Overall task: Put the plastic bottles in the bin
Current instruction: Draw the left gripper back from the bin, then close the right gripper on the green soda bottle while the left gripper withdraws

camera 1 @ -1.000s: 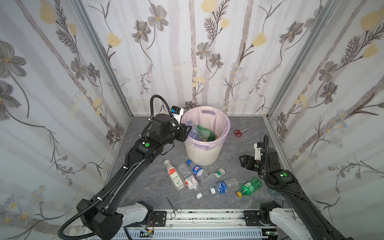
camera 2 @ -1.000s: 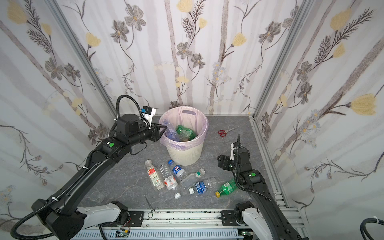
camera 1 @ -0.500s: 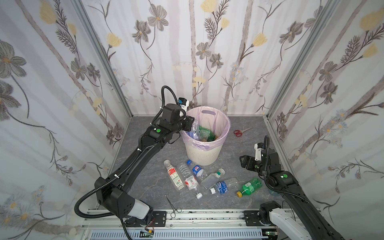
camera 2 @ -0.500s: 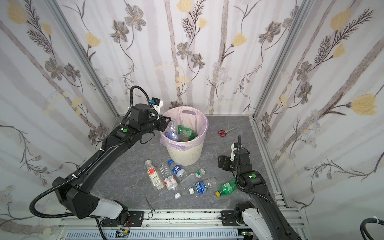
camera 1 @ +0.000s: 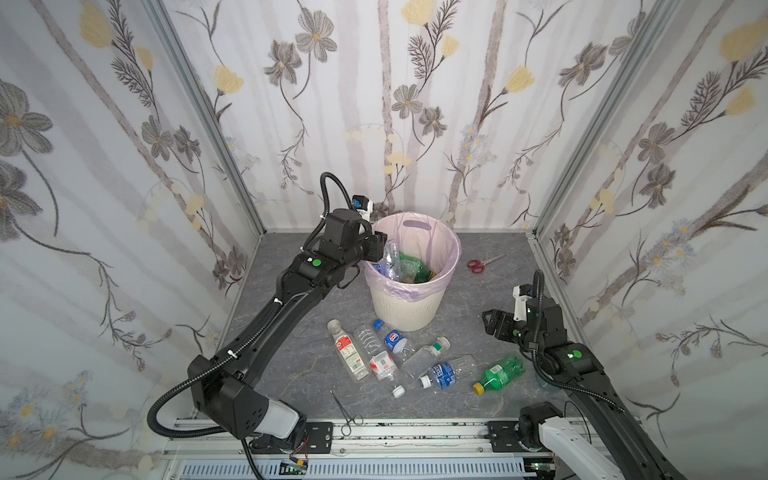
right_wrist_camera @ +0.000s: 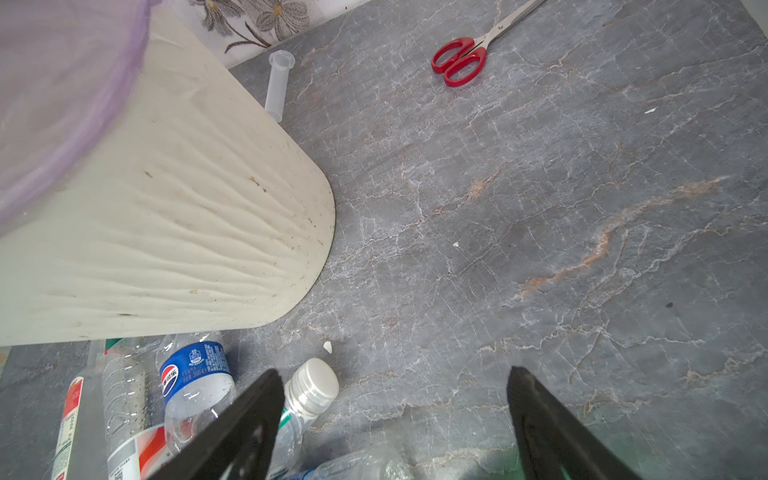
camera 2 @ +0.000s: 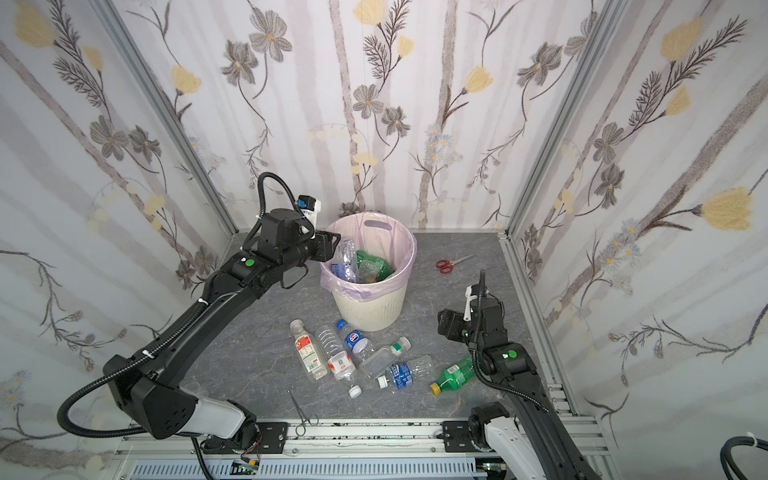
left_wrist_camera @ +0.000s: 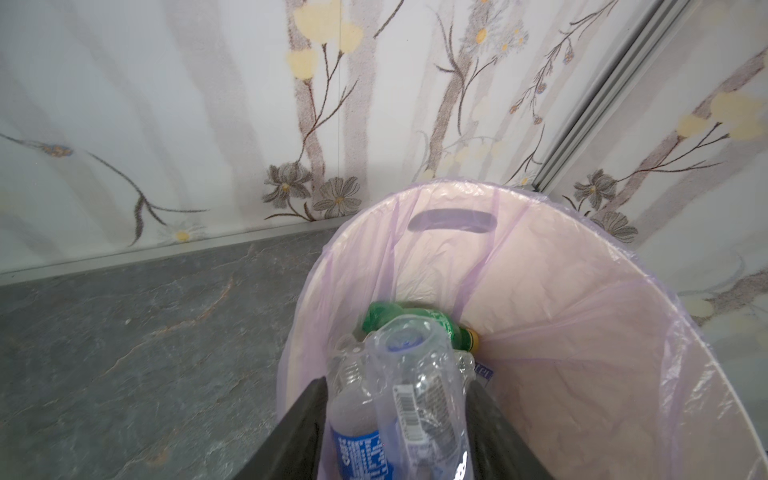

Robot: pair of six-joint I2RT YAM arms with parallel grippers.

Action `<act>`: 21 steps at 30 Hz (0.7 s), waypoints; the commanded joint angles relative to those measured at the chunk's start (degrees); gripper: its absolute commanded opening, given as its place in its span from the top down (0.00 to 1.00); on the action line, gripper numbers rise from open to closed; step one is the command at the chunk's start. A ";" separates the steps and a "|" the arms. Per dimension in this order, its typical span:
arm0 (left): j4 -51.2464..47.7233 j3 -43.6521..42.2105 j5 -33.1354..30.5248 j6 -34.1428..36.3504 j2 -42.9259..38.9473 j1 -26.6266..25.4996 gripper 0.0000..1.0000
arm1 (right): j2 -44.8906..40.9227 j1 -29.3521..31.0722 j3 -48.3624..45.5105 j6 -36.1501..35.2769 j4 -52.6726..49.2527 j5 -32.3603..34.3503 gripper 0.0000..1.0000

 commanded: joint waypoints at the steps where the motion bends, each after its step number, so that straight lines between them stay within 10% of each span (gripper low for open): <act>1: -0.22 -3.78 -3.46 -1.33 -3.84 1.39 0.35 | -0.26 0.08 1.16 2.15 -5.67 1.78 0.15; 14: -0.31 -22.30 0.01 -1.91 -17.97 15.58 0.23 | -3.27 0.09 -1.35 13.99 -14.94 -3.58 0.15; 21: 0.76 -29.44 1.32 -1.99 -21.58 19.13 0.16 | -1.12 0.18 -0.02 20.97 -20.97 3.97 0.16</act>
